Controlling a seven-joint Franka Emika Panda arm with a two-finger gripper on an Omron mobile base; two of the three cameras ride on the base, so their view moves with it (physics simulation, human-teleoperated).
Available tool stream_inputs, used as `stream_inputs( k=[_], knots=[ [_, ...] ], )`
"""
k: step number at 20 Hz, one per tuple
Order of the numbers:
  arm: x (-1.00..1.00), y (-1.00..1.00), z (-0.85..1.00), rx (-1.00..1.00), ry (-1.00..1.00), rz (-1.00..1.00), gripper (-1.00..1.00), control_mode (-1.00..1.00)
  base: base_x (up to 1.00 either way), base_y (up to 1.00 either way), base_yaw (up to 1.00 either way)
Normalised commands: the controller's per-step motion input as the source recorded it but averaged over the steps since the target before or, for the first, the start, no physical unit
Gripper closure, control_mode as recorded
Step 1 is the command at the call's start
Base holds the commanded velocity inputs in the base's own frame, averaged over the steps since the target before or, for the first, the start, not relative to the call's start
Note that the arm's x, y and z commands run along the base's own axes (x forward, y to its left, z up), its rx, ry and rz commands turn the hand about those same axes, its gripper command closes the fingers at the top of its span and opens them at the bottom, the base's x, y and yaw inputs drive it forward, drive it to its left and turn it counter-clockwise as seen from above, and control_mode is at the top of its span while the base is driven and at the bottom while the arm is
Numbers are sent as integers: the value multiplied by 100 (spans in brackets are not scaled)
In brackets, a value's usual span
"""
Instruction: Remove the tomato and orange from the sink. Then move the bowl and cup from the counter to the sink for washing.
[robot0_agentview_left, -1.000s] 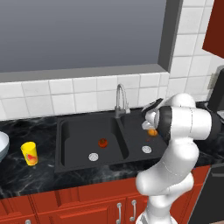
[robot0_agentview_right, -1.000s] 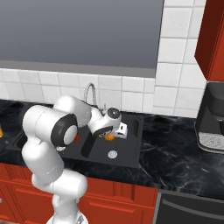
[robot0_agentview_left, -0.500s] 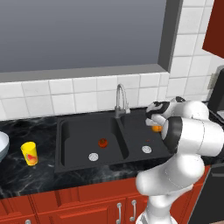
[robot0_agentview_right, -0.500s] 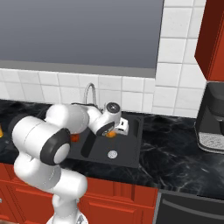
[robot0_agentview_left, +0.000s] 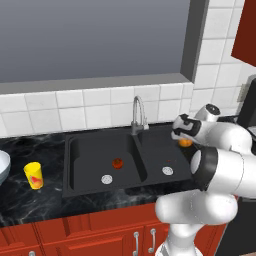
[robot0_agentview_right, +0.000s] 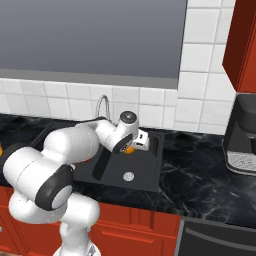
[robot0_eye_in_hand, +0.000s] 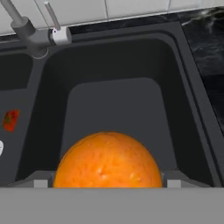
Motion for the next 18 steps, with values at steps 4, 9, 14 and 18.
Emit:
stream_inputs(
  k=[4,9,14,18],
  knots=[
    [-12,-21,22,-6,0,-6,100,-100,0,0,0],
    [-9,-27,15,-7,0,-7,100,-100,0,0,0],
    [-2,-33,5,-5,0,-6,100,-100,0,0,0],
    [0,-40,0,0,0,-3,100,-100,0,0,0]
  ],
)
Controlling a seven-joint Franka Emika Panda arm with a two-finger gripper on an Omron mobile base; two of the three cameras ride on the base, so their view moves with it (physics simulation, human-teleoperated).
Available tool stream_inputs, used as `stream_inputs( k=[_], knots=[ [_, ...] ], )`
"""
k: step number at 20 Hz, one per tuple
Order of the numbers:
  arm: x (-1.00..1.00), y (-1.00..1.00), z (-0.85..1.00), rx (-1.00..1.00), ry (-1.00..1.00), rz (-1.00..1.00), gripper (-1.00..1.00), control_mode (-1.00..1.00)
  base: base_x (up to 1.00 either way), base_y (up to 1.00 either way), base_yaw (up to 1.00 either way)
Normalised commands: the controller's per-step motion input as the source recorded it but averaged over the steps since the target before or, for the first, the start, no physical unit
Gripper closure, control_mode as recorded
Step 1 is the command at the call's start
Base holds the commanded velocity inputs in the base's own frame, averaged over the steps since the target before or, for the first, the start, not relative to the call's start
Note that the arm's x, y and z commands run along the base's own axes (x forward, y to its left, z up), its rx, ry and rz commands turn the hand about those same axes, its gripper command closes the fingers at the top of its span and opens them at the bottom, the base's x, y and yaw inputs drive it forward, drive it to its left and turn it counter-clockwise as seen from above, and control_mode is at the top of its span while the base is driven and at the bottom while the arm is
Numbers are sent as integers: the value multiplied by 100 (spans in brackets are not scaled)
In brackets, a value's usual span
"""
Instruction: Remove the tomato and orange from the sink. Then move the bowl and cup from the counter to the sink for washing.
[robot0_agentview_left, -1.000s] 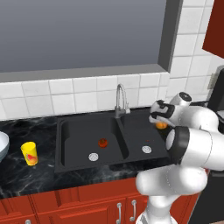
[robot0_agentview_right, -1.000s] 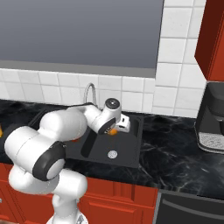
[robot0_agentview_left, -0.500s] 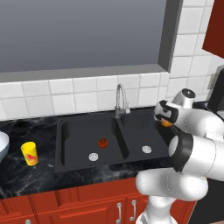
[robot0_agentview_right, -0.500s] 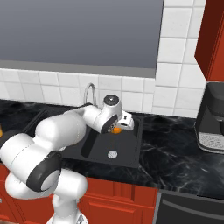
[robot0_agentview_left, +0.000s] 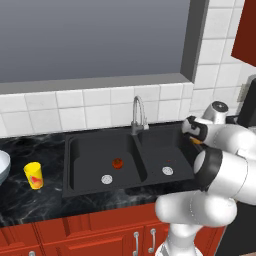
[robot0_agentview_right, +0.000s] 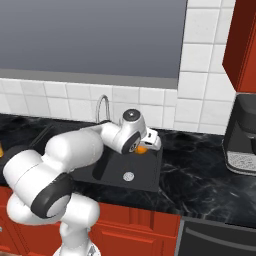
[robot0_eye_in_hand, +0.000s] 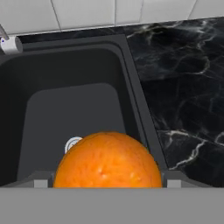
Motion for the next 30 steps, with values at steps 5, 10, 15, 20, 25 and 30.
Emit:
stream_inputs(
  k=[5,10,15,20,25,30],
  knots=[
    [0,-43,1,0,0,0,100,-100,0,0,0],
    [0,-45,4,0,1,0,100,-100,0,0,0],
    [0,-46,1,0,0,0,100,-100,0,0,0],
    [0,-47,0,0,0,0,100,-100,0,0,0],
    [0,-44,0,0,2,0,100,-100,0,0,0],
    [0,-38,-2,-2,4,0,100,-100,0,0,0]
  ],
)
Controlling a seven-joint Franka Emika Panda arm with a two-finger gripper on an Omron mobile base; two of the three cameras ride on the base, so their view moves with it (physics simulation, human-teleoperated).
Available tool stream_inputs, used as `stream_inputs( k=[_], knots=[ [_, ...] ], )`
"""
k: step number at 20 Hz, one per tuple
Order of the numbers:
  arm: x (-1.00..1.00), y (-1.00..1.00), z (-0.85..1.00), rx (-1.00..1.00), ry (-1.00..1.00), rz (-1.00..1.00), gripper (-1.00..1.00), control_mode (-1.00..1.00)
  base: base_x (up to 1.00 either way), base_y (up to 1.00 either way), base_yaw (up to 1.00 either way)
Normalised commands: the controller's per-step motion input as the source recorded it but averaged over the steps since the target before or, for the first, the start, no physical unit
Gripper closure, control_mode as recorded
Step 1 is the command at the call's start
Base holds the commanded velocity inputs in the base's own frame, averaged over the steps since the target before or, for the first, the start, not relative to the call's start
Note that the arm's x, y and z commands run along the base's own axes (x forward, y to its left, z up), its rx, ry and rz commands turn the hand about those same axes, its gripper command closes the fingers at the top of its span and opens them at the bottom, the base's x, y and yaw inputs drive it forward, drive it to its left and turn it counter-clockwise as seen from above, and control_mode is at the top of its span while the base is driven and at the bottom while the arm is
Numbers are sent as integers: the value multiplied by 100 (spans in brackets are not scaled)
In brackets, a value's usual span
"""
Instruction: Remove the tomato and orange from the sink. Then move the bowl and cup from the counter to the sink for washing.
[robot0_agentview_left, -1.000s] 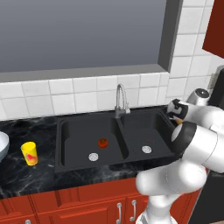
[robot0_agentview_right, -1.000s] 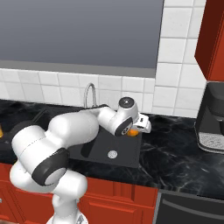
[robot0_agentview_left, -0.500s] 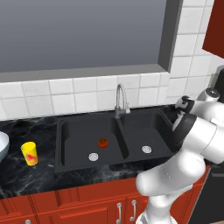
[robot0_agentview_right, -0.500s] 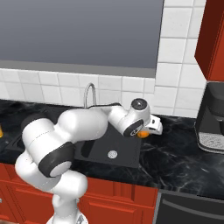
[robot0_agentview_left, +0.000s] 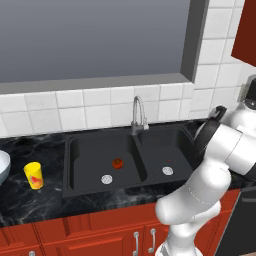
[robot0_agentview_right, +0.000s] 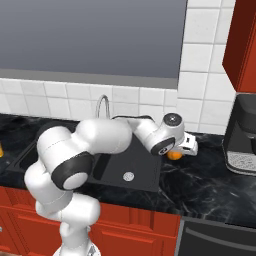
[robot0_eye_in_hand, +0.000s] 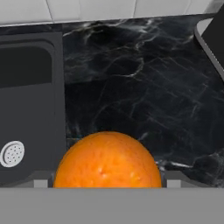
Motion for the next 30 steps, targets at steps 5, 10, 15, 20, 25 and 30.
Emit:
stream_inputs(
  k=[5,10,15,20,25,30],
  knots=[
    [0,-28,-7,-6,0,-1,100,-100,0,0,0],
    [-2,-20,-13,-3,0,-1,100,-100,0,0,0],
    [-2,-17,-20,-2,0,-1,100,-100,0,0,0],
    [-1,-6,-28,0,7,-1,100,-100,0,0,0],
    [0,-11,-20,0,7,0,100,-100,0,0,0],
    [0,-15,-16,0,6,0,100,-100,0,0,0]
  ],
)
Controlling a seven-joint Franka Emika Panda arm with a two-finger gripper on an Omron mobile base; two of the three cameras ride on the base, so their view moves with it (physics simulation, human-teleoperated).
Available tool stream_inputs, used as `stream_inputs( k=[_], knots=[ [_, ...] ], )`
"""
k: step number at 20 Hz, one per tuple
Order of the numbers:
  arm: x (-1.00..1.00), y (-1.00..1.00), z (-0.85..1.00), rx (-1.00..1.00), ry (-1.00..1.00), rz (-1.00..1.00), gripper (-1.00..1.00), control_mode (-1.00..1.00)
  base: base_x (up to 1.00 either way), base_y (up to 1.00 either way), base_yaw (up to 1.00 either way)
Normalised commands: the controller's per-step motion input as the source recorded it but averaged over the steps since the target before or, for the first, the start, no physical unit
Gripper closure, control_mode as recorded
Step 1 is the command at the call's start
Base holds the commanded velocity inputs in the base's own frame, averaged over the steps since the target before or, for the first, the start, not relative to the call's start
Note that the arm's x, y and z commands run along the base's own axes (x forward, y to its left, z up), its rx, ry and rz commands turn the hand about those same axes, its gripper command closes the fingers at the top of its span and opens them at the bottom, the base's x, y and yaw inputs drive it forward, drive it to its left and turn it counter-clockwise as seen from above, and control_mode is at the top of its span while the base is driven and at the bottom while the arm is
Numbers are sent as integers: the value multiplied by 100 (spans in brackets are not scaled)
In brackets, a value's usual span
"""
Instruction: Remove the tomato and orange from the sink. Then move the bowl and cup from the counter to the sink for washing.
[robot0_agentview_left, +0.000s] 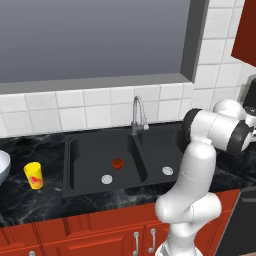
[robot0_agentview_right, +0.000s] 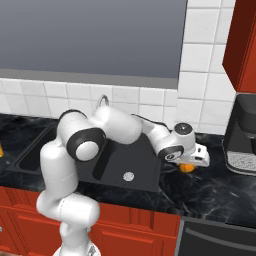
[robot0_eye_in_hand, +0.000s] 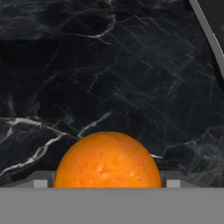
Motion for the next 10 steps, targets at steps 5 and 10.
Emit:
stream_inputs(
  k=[5,10],
  knots=[
    [0,-16,-17,0,5,0,100,-100,0,0,0],
    [0,-1,-19,1,3,0,100,-100,0,0,0]
  ],
)
